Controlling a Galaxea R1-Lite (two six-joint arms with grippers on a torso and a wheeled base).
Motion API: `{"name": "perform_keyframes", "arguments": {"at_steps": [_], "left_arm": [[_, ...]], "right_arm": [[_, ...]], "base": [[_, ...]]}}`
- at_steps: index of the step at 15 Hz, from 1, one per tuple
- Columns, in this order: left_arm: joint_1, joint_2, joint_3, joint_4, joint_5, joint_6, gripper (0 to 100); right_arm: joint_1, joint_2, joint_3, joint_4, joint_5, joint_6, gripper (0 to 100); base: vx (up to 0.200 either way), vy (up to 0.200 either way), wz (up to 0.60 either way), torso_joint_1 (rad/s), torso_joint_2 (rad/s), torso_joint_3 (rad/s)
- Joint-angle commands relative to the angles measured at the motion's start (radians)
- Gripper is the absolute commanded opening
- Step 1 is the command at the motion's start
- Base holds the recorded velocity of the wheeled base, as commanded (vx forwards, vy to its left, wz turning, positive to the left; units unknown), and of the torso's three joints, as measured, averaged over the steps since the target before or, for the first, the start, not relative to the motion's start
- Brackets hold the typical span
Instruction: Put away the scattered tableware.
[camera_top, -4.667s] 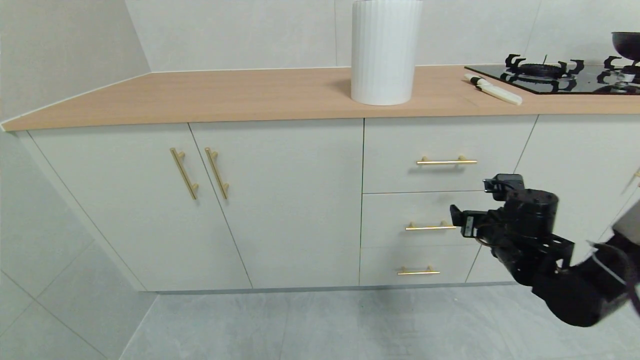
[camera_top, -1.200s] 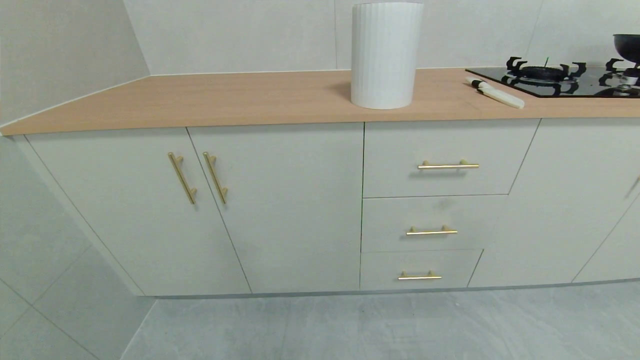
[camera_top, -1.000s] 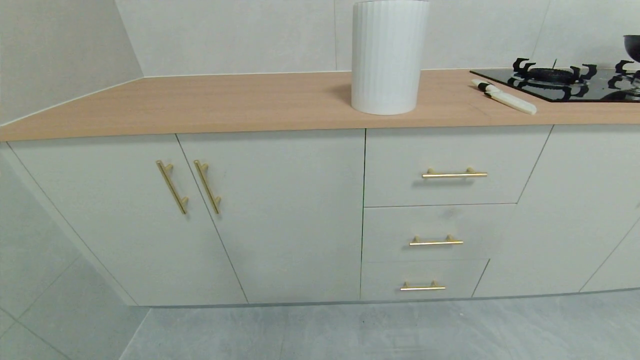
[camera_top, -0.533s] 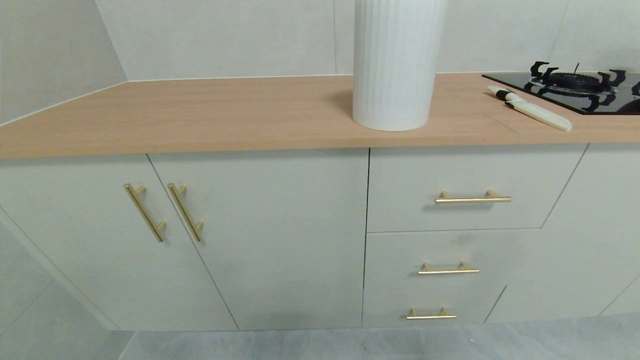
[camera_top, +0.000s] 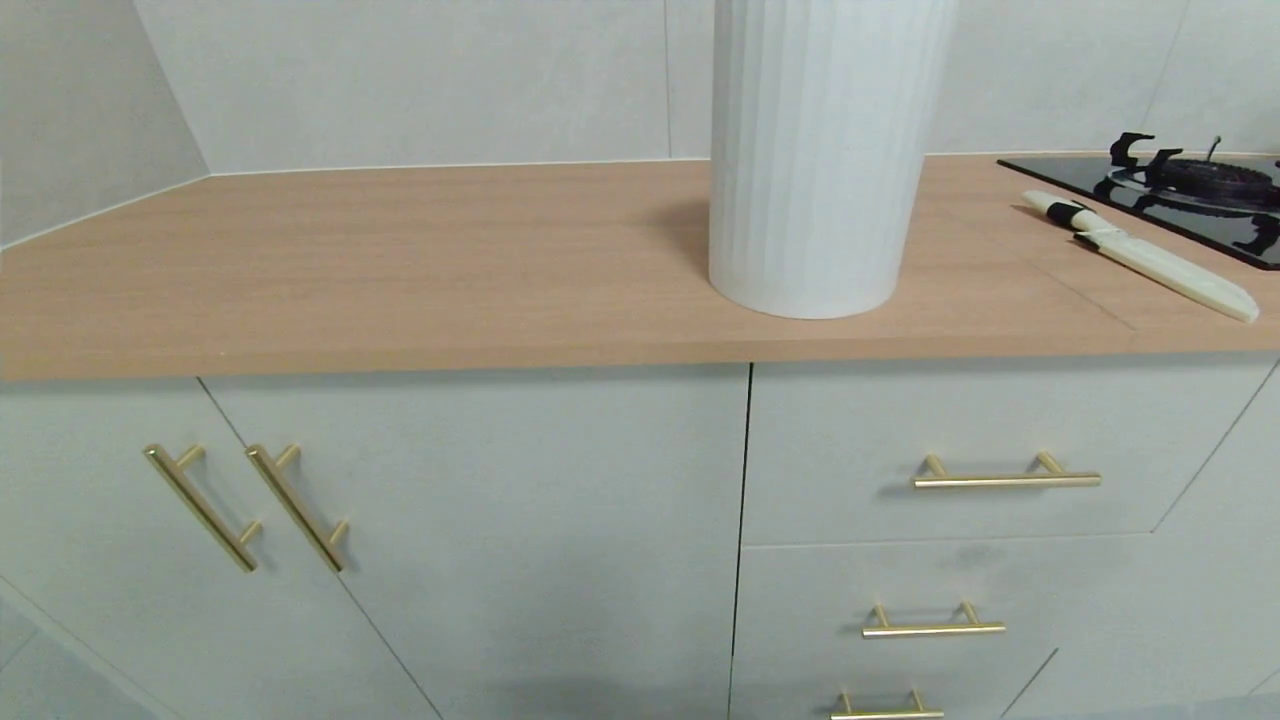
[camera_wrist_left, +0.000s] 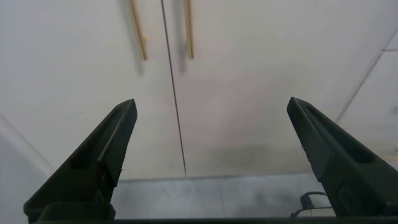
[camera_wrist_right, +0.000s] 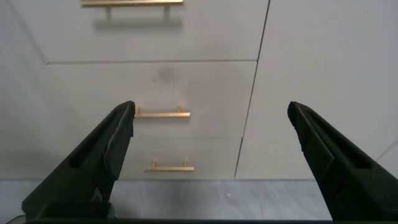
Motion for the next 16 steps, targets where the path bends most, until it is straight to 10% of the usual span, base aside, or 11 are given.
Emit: {"name": "perform_keyframes", "arguments": {"at_steps": [1, 10, 16], "left_arm": [[0.000, 0.000, 0.000, 0.000, 0.000, 0.001, 100], [0.000, 0.000, 0.000, 0.000, 0.000, 0.001, 100], [0.000, 0.000, 0.000, -0.002, 0.000, 0.001, 100]], "right_arm": [[0.000, 0.002, 0.000, 0.000, 0.000, 0.000, 100], [0.000, 0.002, 0.000, 0.000, 0.000, 0.000, 100], [0.000, 0.000, 0.000, 0.000, 0.000, 0.000, 100]], "base": [[0.000, 0.000, 0.00, 0.000, 0.00, 0.000], [0.000, 0.000, 0.00, 0.000, 0.00, 0.000], [0.000, -0.200, 0.00, 0.005, 0.00, 0.003]]}}
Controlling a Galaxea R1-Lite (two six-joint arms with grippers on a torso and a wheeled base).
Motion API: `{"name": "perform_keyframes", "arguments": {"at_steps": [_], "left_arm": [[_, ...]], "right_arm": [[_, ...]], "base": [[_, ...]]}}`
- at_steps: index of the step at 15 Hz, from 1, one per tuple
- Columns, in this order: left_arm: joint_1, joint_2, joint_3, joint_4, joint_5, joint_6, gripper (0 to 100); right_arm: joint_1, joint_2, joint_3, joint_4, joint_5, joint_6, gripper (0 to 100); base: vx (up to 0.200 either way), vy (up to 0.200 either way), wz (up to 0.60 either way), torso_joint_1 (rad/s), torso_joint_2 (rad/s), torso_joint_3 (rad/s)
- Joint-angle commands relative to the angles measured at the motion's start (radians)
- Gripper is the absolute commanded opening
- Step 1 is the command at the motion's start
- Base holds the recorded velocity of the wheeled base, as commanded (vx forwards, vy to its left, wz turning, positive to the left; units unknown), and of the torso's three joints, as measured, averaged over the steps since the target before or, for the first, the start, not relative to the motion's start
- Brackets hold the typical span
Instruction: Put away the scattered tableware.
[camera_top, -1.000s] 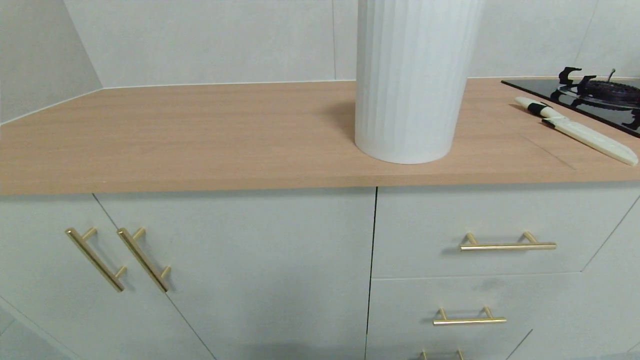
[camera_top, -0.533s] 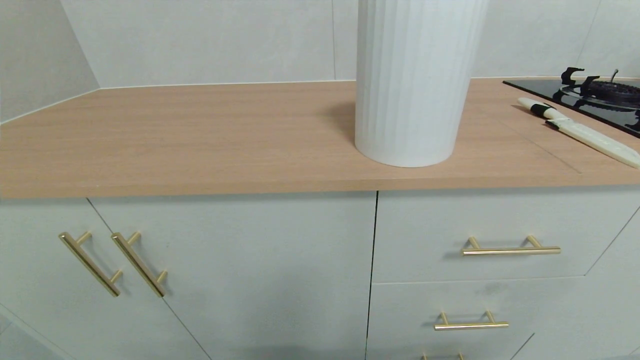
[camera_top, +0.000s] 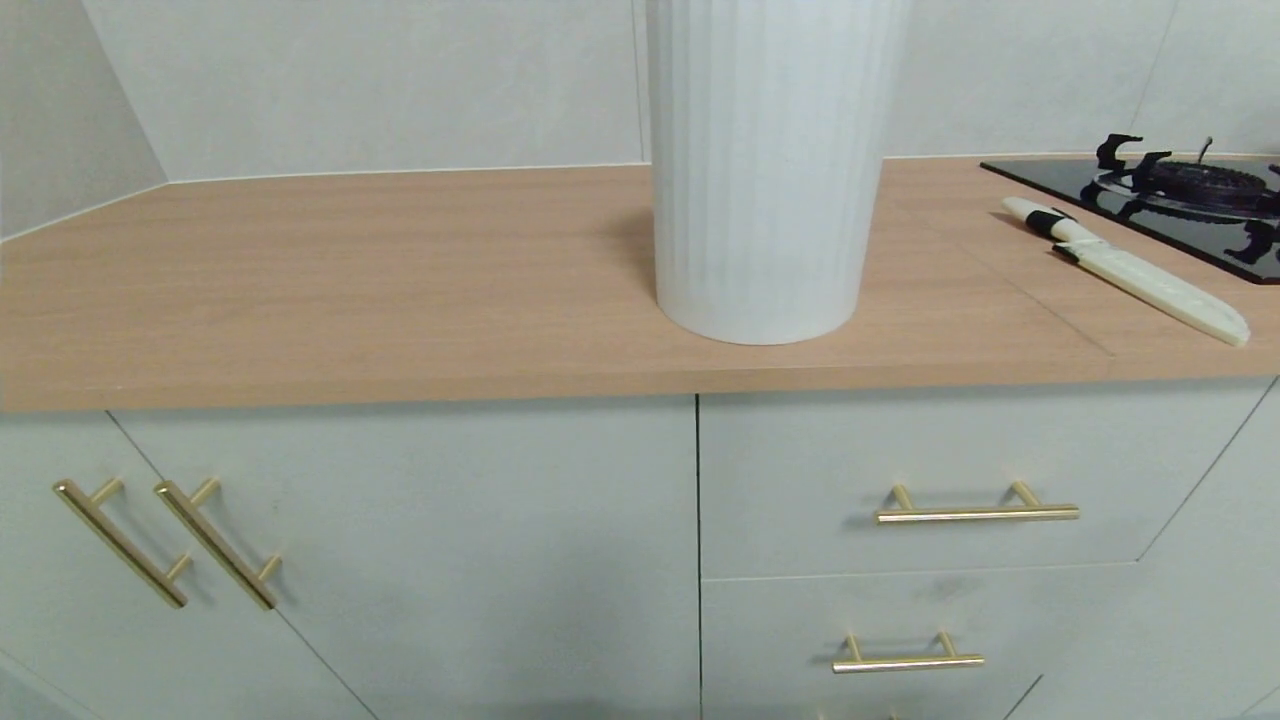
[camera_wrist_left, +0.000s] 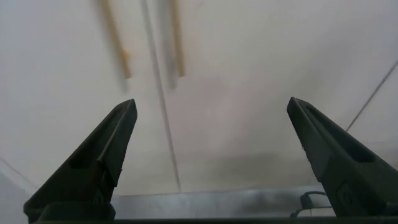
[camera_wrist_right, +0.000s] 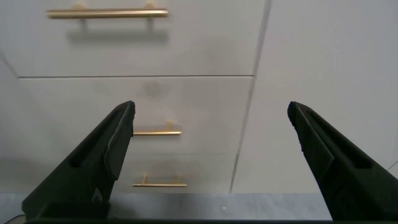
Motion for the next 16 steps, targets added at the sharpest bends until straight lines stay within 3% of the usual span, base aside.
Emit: {"name": "perform_keyframes", "arguments": {"at_steps": [1, 3, 16], "left_arm": [[0.000, 0.000, 0.000, 0.000, 0.000, 0.000, 100], [0.000, 0.000, 0.000, 0.000, 0.000, 0.000, 100], [0.000, 0.000, 0.000, 0.000, 0.000, 0.000, 100]], "right_arm": [[-0.001, 0.000, 0.000, 0.000, 0.000, 0.001, 100], [-0.001, 0.000, 0.000, 0.000, 0.000, 0.001, 100], [-0.001, 0.000, 0.000, 0.000, 0.000, 0.002, 100]], "base": [[0.000, -0.200, 0.00, 0.007, 0.00, 0.002], [0.000, -0.200, 0.00, 0.002, 0.00, 0.007], [0.000, 0.000, 0.00, 0.000, 0.00, 0.000]]}}
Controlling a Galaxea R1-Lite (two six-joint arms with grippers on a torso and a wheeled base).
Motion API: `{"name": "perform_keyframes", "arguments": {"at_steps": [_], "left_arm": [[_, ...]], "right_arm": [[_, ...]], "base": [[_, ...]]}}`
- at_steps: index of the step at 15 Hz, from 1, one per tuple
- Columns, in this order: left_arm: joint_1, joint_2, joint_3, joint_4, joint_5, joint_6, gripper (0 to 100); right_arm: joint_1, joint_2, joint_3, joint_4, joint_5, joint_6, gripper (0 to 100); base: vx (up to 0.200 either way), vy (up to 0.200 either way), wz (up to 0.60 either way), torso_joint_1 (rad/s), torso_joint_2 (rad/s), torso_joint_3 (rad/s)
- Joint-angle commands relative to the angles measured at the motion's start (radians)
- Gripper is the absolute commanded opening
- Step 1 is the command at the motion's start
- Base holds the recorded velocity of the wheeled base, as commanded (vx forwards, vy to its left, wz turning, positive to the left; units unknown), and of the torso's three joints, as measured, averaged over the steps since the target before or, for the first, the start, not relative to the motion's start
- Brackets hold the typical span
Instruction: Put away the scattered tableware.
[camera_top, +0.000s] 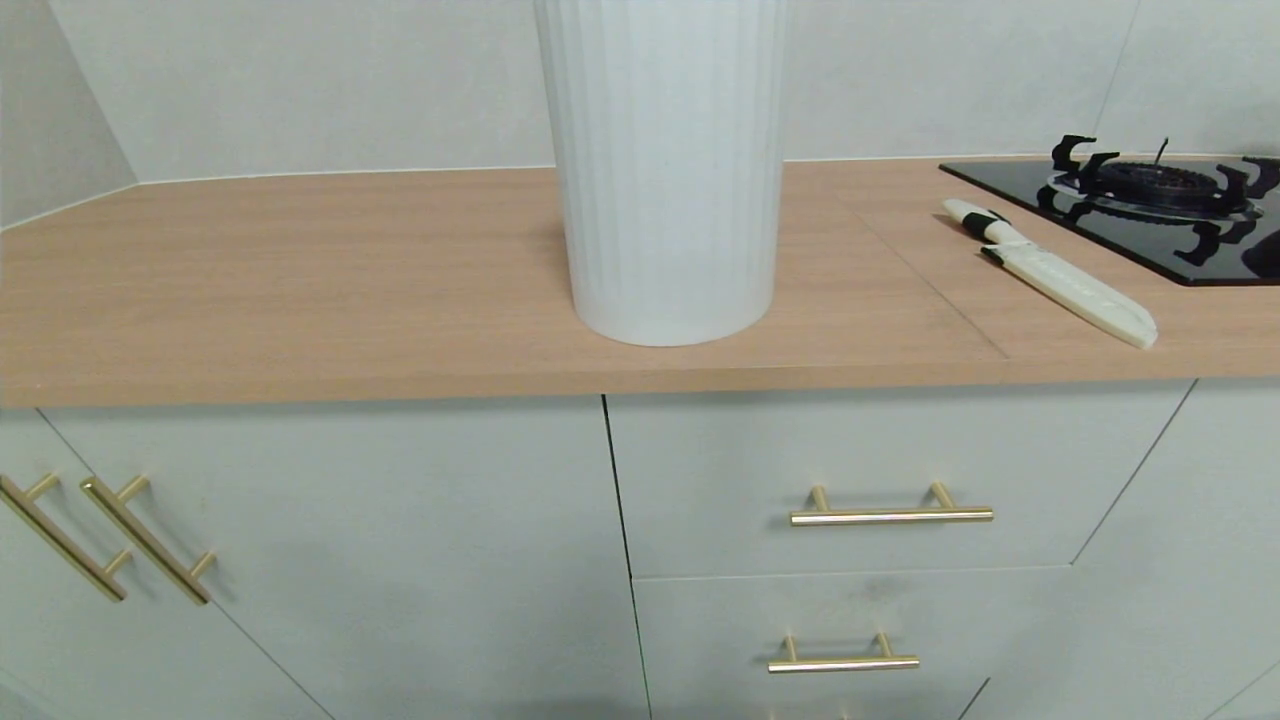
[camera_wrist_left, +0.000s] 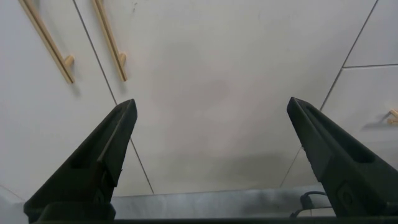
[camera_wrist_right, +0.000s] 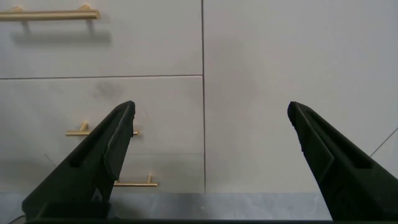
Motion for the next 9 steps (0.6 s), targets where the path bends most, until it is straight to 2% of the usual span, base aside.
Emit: {"name": "perform_keyframes", "arguments": {"at_steps": [1, 4, 7, 9], "left_arm": [[0.001, 0.000, 0.000, -0.001, 0.000, 0.000, 100], [0.001, 0.000, 0.000, -0.001, 0.000, 0.000, 100], [0.001, 0.000, 0.000, -0.001, 0.000, 0.000, 100], [0.001, 0.000, 0.000, 0.000, 0.000, 0.000, 100]], "right_arm": [[0.000, 0.001, 0.000, 0.000, 0.000, -0.001, 100], [0.000, 0.001, 0.000, 0.000, 0.000, -0.001, 100], [0.000, 0.001, 0.000, 0.000, 0.000, -0.001, 100], [0.000, 0.001, 0.000, 0.000, 0.000, -0.001, 100]], "base": [[0.000, 0.000, 0.00, 0.000, 0.00, 0.000], [0.000, 0.000, 0.00, 0.000, 0.00, 0.000], [0.000, 0.000, 0.00, 0.036, -0.24, -0.232], [0.000, 0.000, 0.00, 0.146, -0.36, -0.298]]}}
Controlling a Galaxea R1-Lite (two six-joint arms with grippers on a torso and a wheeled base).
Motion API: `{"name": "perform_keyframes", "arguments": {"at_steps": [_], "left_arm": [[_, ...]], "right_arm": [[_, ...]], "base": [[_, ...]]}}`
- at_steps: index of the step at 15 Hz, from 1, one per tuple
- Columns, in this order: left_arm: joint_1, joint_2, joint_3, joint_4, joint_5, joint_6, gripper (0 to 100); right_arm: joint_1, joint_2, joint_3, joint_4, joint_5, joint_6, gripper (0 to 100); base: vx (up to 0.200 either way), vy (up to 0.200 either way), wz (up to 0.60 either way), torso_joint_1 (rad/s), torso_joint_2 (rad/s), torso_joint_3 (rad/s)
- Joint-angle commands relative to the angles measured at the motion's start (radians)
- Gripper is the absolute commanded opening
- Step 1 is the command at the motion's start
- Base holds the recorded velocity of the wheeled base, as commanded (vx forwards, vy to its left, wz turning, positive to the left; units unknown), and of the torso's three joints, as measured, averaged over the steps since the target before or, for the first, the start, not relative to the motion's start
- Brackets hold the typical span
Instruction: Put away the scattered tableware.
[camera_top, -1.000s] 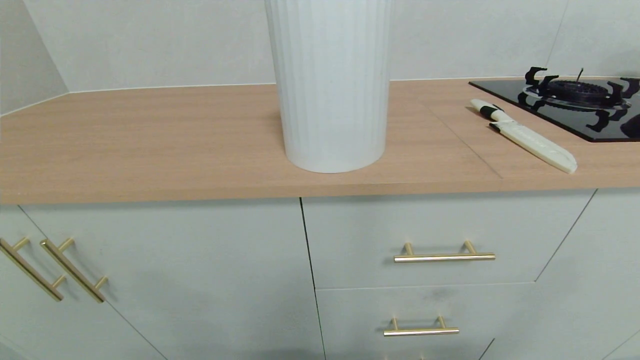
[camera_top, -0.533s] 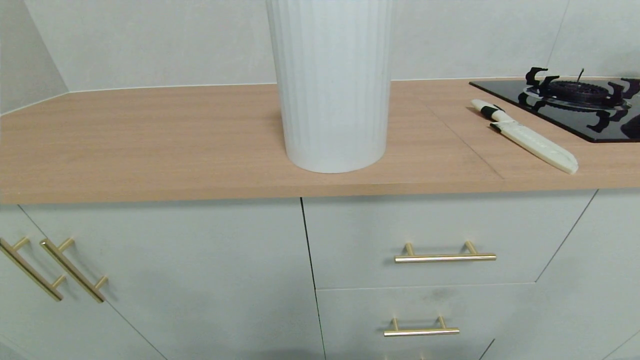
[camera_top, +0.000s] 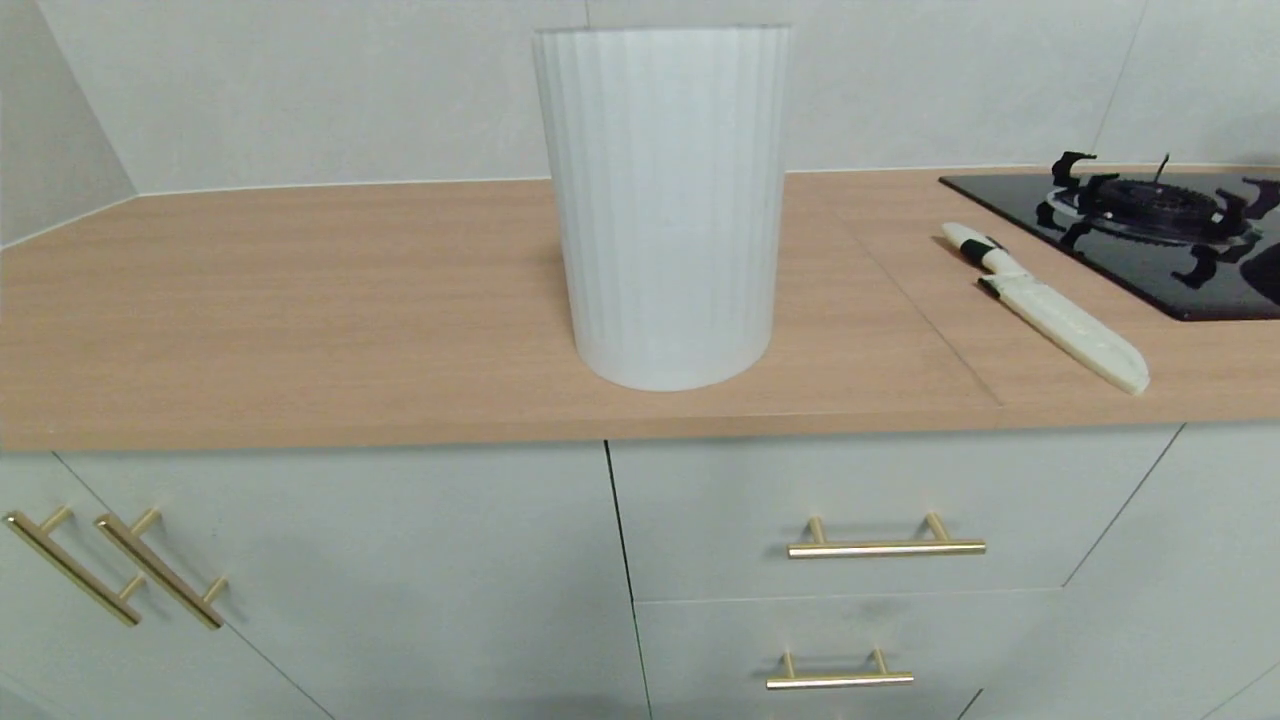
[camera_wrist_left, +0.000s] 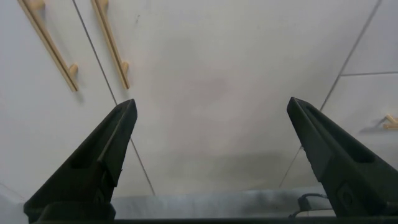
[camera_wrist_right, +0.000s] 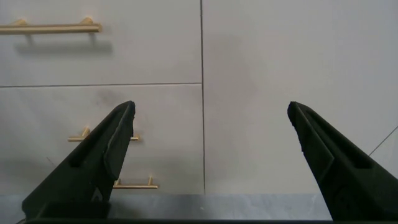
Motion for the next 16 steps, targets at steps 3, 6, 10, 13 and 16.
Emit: {"name": "perform_keyframes", "arguments": {"at_steps": [3, 6, 10, 13, 16], "left_arm": [[0.000, 0.000, 0.000, 0.002, 0.000, 0.000, 100], [0.000, 0.000, 0.000, 0.000, 0.000, 0.000, 100], [0.000, 0.000, 0.000, 0.000, 0.000, 0.000, 100], [0.000, 0.000, 0.000, 0.000, 0.000, 0.000, 100], [0.000, 0.000, 0.000, 0.000, 0.000, 0.000, 100]], "right_arm": [[0.000, 0.001, 0.000, 0.000, 0.000, 0.000, 100], [0.000, 0.001, 0.000, 0.000, 0.000, 0.000, 100], [0.000, 0.001, 0.000, 0.000, 0.000, 0.000, 100], [0.000, 0.001, 0.002, 0.000, 0.000, 0.000, 100], [0.000, 0.001, 0.000, 0.000, 0.000, 0.000, 100]], "base": [[0.000, 0.000, 0.00, 0.163, -0.54, -0.299], [0.000, 0.000, 0.00, 0.172, -0.47, -0.290], [0.000, 0.000, 0.00, 0.197, -0.48, -0.284], [0.000, 0.000, 0.00, 0.206, -0.48, -0.282], [0.000, 0.000, 0.00, 0.219, -0.50, -0.279]]}}
